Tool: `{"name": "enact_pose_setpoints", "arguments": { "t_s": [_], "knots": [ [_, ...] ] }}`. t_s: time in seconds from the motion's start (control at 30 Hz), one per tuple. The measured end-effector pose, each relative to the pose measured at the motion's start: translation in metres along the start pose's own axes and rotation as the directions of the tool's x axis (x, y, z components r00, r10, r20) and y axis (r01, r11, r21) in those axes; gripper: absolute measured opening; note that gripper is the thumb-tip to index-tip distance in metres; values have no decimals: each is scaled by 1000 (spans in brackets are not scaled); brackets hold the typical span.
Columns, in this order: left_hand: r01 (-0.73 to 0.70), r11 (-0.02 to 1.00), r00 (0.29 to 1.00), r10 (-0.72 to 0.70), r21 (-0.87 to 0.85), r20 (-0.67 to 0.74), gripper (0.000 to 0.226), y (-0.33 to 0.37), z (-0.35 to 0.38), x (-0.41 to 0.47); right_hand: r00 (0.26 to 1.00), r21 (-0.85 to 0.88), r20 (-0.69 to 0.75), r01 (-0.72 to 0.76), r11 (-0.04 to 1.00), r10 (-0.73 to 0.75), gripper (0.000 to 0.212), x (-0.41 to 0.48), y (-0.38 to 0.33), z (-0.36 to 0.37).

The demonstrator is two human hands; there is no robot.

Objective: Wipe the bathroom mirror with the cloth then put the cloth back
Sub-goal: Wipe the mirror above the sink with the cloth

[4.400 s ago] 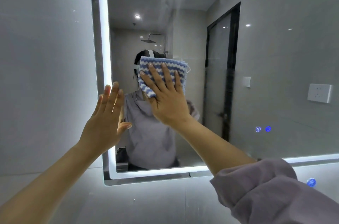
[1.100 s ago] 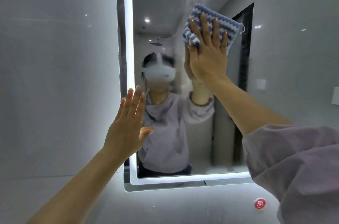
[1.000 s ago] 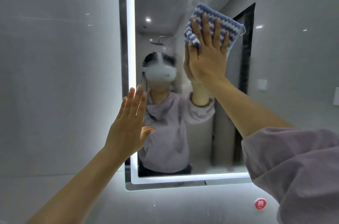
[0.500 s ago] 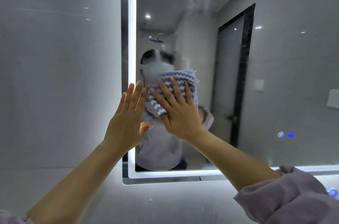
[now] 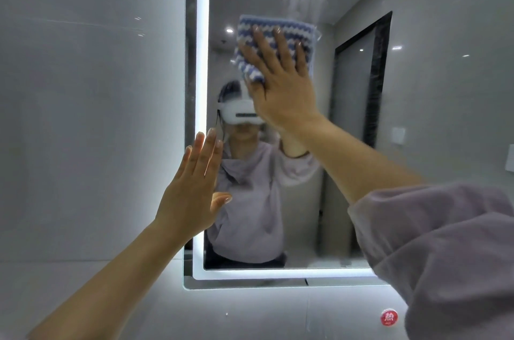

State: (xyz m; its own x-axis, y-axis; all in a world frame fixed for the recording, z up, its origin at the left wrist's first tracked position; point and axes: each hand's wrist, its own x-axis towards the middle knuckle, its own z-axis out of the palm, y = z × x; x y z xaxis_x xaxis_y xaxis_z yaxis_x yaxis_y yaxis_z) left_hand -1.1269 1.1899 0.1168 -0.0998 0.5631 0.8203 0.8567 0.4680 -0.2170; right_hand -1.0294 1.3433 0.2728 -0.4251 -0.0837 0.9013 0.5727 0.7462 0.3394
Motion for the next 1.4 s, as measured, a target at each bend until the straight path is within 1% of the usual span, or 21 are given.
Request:
{"name": "enact_pose_setpoints", "arguments": {
  "t_s": [0.1,0.27,0.33,0.5,0.67,0.9,1.03,1.27,1.4],
  "knots": [
    [2,1000,1000,-2,-2,7,96,0,-1,0,998,26,-34,-58,998,59,52,18,10,-6],
    [10,1000,1000,-10,-9,19,95,1,-3,0,998,34,-42,-55,998,57,53,6,0,-3],
    [12,1000,1000,-12,-14,22,94,1,-3,0,1000,41,-15,-7,999,8,54,-9,-4,1],
    [12,999,1000,-12,-36,9,93,1,-2,0,973,20,92,211,977,-212,54,-64,-24,14],
    [19,1000,1000,-19,-21,-4,93,2,-2,2,965,34,97,243,969,-245,53,-63,-21,15],
    [10,999,999,-11,-38,-35,92,2,-1,2,961,38,90,258,965,-260,53,-57,-18,15],
    [7,1000,1000,-7,-14,-27,92,1,-1,1,959,21,94,267,963,-268,54,-44,-15,14],
    [7,1000,1000,-6,13,-28,94,1,-1,2,972,15,46,228,974,-228,52,-10,-10,5],
    [3,1000,1000,-2,30,-24,96,0,0,1,991,37,-2,134,990,-134,52,14,-3,-4]
  ]
}}
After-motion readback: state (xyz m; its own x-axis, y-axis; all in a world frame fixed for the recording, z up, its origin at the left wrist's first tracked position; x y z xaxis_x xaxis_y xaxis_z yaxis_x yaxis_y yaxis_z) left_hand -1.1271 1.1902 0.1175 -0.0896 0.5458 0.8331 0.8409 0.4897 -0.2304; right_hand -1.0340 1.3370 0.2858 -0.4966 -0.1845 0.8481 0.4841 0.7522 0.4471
